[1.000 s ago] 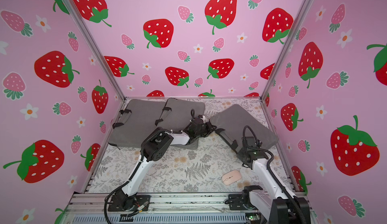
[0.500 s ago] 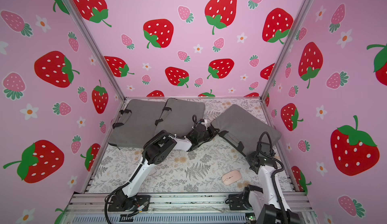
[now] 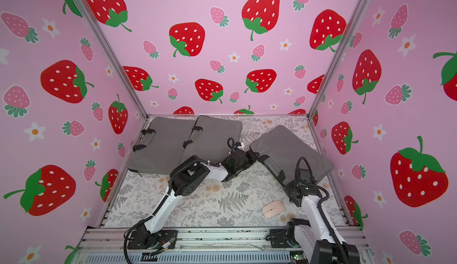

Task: Put the mouse into the laptop bag
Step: Unzip the zipper on the zippered laptop bag.

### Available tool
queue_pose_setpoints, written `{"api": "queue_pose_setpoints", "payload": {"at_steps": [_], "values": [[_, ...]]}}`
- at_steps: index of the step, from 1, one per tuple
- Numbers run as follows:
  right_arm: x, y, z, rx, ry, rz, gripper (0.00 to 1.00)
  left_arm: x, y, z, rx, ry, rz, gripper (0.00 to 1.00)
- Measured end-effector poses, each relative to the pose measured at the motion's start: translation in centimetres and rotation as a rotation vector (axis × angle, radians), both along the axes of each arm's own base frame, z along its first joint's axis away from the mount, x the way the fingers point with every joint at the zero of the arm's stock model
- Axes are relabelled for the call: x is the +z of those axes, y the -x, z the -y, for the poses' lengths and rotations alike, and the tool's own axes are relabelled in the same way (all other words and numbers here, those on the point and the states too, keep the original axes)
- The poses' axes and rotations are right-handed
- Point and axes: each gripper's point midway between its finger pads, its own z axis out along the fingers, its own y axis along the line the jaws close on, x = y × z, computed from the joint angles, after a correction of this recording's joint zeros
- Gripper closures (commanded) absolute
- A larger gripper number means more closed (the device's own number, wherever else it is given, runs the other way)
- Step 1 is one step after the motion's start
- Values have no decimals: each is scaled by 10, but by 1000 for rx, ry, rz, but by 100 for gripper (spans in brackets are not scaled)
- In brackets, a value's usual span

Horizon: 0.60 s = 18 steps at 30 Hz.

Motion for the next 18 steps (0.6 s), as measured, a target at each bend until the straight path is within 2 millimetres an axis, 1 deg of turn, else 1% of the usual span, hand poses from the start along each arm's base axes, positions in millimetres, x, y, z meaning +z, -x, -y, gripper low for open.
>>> {"api": "queue_pose_setpoints", "payload": {"at_steps": [2, 5, 8, 12, 14, 15, 18], "values": [[1, -3, 11, -44, 1, -8, 100, 0, 5, 0, -2, -4, -2, 100], [4, -11, 32, -135, -17, 4, 100, 2, 14, 6, -22, -2, -2, 100], [4, -20, 46, -183, -32, 18, 100, 7, 26, 8, -39, -9, 2, 100], [6, -30, 51, -164, -30, 28, 100, 17, 43, -5, -31, -57, 13, 100], [8, -39, 53, -139, -24, 41, 100, 22, 51, -12, -13, -87, 23, 100], [9, -44, 54, -123, -23, 46, 100, 24, 54, -15, -5, -97, 26, 98], [8, -68, 52, -71, -52, 64, 100, 21, 59, -23, 31, -119, 26, 78]]}}
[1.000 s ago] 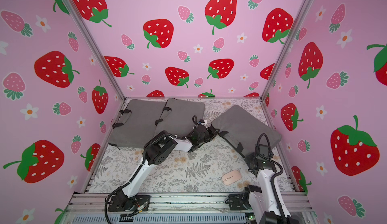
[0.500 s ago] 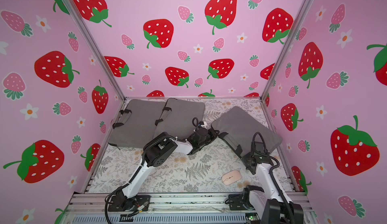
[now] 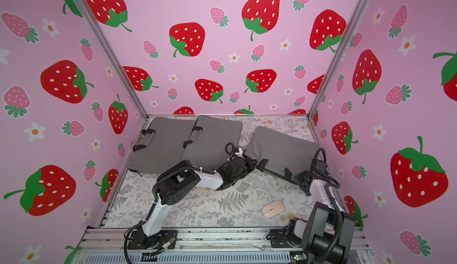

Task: Put the mouse into the laptop bag
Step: Unzip the zipper on the zippered laptop bag.

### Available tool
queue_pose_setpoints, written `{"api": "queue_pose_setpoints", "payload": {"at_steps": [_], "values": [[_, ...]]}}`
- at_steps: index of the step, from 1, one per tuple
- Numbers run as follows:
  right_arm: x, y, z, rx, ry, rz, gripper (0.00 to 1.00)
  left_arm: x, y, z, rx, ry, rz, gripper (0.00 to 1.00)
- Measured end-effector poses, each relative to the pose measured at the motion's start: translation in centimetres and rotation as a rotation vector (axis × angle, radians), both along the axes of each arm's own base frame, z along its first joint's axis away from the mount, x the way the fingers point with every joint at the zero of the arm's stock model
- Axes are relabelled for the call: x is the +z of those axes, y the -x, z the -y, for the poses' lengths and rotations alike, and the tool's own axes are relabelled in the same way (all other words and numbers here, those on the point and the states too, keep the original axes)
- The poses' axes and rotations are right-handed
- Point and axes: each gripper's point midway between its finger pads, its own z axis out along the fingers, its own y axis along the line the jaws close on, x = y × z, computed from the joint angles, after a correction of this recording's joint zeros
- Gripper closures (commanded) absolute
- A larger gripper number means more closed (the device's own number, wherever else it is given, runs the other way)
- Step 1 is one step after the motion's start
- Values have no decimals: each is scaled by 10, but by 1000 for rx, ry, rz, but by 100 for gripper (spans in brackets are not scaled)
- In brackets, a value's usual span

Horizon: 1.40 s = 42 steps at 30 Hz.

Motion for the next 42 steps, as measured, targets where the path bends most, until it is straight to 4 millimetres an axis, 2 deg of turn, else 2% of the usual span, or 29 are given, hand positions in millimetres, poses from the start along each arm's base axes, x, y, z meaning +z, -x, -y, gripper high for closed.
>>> {"api": "queue_pose_setpoints", "payload": {"at_steps": [4, 7, 13, 17, 20, 25, 30, 32, 33, 34, 35, 36, 40, 42], "values": [[-2, -36, -9, 86, -38, 44, 100, -13, 10, -4, 11, -10, -16, 59], [3, -43, -16, 119, -23, 57, 100, -14, 14, 0, 18, -25, -23, 53], [18, -21, -7, 59, 43, 38, 100, -4, 11, 12, 27, -42, -11, 50], [16, -6, -5, 36, 58, -16, 100, -2, 3, 21, 32, -45, -9, 48], [12, 2, -5, 26, 57, -51, 100, -11, -1, 14, 55, -78, -22, 42], [11, 6, -2, 13, 60, -67, 100, -23, -17, -7, 102, -123, -46, 41], [10, 11, 9, -22, 60, -80, 100, -23, -37, -25, 150, -123, -53, 42], [10, 12, 11, -18, 60, -81, 100, -23, -42, -29, 160, -124, -54, 47], [10, 12, 10, -13, 59, -82, 100, -24, -43, -30, 161, -127, -57, 58], [10, 11, 10, -6, 57, -81, 100, -25, -44, -30, 160, -130, -61, 78], [9, 11, 9, -1, 55, -81, 100, -26, -46, -30, 161, -130, -67, 91], [9, 11, 8, 7, 52, -80, 100, -30, -47, -29, 155, -134, -68, 100], [11, 6, -2, 54, 45, -58, 100, -28, -52, -24, 147, -110, -64, 100], [12, 2, -13, 96, 62, -44, 100, -28, -52, -24, 147, -109, -64, 100]]}}
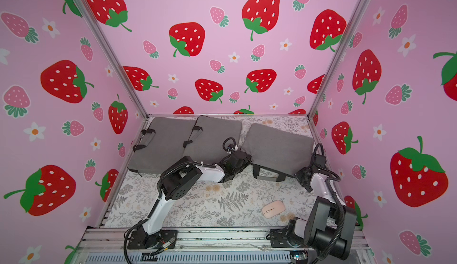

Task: Put the mouse into the laptop bag
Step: Unzip the zipper on the zippered laptop bag.

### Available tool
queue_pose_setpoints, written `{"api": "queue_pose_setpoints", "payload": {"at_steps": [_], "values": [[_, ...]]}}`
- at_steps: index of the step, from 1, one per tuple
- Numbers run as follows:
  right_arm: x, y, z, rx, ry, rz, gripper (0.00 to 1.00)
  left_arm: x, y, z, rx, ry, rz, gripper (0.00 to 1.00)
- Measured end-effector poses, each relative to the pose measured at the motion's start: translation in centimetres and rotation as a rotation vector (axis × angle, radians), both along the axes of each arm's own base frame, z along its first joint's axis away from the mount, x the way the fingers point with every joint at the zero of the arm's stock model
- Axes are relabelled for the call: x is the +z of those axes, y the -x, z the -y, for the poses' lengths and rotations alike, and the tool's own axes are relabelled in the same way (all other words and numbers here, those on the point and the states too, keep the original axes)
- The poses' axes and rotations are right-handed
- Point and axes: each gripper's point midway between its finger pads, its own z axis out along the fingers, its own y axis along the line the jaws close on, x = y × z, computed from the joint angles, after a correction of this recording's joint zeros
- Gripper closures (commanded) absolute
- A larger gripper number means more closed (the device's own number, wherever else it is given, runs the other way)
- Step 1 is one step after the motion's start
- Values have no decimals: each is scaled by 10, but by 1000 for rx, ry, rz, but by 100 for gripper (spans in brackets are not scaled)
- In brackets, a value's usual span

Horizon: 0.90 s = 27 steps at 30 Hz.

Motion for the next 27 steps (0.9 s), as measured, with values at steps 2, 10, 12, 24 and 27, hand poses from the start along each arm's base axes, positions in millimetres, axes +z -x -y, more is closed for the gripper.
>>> {"api": "queue_pose_setpoints", "payload": {"at_steps": [2, 10, 12, 24, 27], "values": [[1, -5, -18, 64, 28, 13, 100, 0, -2, -2, 9, -3, 3, 100], [-2, -1, -46, 151, 113, -4, 100, 0, -7, -15, 41, -6, 11, 100], [1, 2, -43, 142, 132, 0, 100, 0, -6, -16, 40, -1, 13, 100], [-20, 40, 10, -185, -3, -2, 100, 9, 31, -14, -18, 40, 7, 51], [-20, 27, 9, -184, -64, -2, 100, 19, 40, -7, -46, 51, 2, 49]]}}
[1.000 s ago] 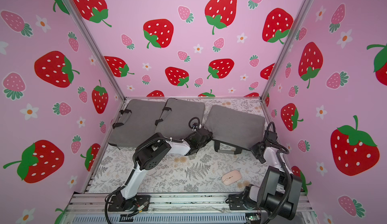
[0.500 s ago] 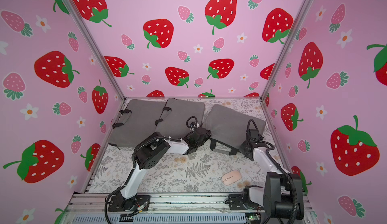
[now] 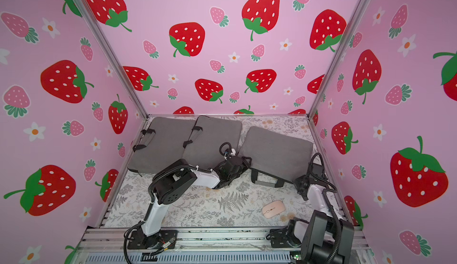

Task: Put the mouse into the laptop bag
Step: Unzip the zipper on the zippered laptop bag.

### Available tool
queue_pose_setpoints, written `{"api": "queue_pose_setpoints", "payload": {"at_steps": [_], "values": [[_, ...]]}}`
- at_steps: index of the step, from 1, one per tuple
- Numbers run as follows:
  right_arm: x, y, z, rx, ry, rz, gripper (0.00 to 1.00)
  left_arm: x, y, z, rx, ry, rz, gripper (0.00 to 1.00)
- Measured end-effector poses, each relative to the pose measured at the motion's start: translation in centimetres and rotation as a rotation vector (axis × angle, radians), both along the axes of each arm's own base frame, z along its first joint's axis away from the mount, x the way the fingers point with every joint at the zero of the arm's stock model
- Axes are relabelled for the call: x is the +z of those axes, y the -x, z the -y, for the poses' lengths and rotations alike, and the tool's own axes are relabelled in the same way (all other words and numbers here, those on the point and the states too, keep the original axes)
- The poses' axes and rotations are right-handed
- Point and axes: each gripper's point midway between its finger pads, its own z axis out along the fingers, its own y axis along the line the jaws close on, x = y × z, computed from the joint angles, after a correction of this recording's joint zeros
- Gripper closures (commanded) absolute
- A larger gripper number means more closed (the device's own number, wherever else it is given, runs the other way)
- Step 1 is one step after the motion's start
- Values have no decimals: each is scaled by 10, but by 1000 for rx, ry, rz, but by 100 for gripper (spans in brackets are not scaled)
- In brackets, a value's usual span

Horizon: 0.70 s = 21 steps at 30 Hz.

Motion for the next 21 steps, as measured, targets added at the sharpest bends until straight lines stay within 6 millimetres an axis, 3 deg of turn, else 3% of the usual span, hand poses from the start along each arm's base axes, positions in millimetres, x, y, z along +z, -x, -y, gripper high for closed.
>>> {"api": "queue_pose_setpoints", "payload": {"at_steps": [5, 8, 14, 21], "values": [[16, -48, 7, 34, -40, 12, 100, 14, 21, 14, -60, 11, -7, 50], [22, -72, 13, 50, -36, 51, 100, 10, 37, 19, -91, 9, -23, 50], [15, -77, 9, 76, -51, 52, 100, -14, 68, 16, -128, -36, -73, 50], [16, -66, 3, 105, -30, 41, 100, -19, 62, 33, -136, 10, -79, 50]]}}
